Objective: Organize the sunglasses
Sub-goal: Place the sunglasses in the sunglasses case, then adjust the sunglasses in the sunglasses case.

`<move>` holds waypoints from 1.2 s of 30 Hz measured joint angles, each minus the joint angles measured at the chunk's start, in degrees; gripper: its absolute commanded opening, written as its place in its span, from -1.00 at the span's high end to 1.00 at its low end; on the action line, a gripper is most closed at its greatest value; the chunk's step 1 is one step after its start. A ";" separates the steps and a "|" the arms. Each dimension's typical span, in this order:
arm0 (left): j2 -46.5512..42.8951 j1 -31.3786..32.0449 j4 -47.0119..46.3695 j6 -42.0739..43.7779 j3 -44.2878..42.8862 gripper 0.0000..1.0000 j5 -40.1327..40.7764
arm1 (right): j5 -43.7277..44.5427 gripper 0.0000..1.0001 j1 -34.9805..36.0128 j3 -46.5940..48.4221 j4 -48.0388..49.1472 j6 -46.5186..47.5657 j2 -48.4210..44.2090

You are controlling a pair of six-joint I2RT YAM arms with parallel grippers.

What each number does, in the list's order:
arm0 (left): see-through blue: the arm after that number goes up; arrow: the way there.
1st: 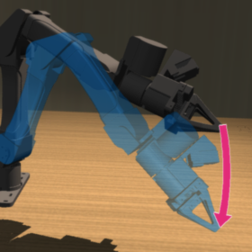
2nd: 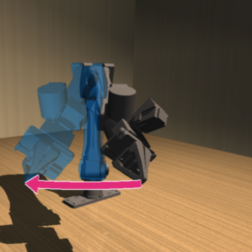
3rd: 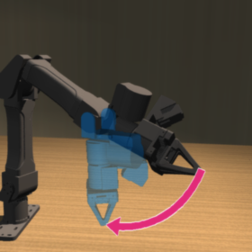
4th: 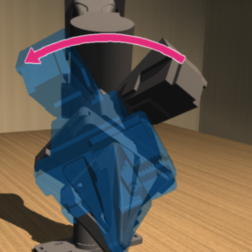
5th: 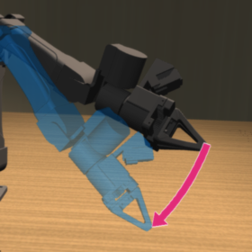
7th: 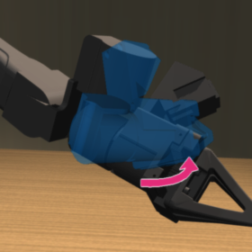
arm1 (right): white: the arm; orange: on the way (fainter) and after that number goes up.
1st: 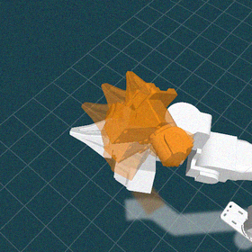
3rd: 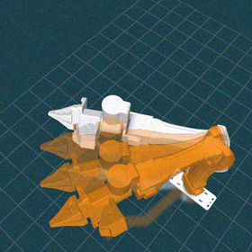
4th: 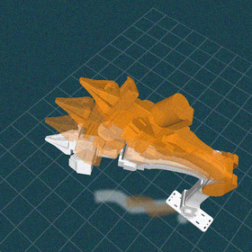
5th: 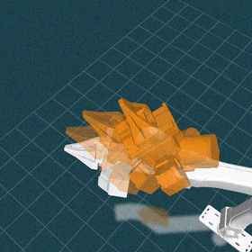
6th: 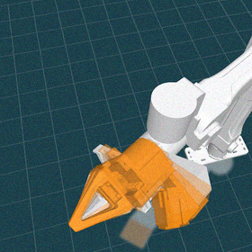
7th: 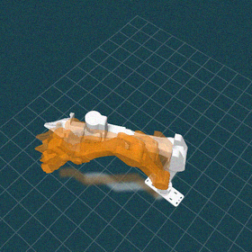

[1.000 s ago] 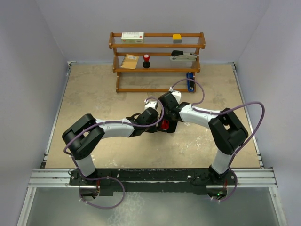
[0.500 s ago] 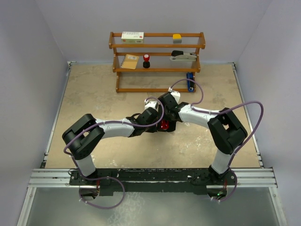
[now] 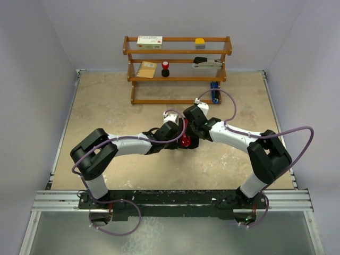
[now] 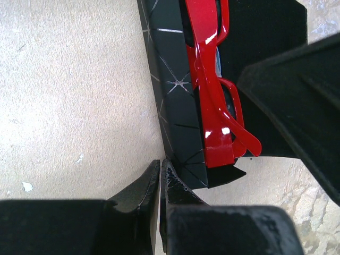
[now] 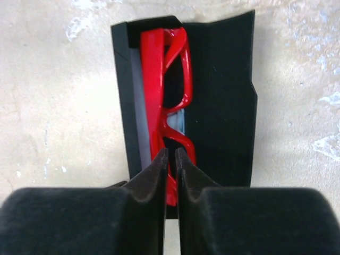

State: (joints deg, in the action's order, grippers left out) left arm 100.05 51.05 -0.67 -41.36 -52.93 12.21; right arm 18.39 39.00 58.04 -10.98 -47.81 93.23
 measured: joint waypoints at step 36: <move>1.33 0.02 0.57 0.44 -2.16 1.00 1.46 | -6.14 1.00 -4.31 -8.61 9.99 2.40 -0.96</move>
State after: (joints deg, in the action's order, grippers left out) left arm 101.38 51.07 -0.10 -40.93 -55.09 13.67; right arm 12.25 34.70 49.43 -0.99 -45.41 92.27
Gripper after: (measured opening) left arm 0.002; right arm 0.004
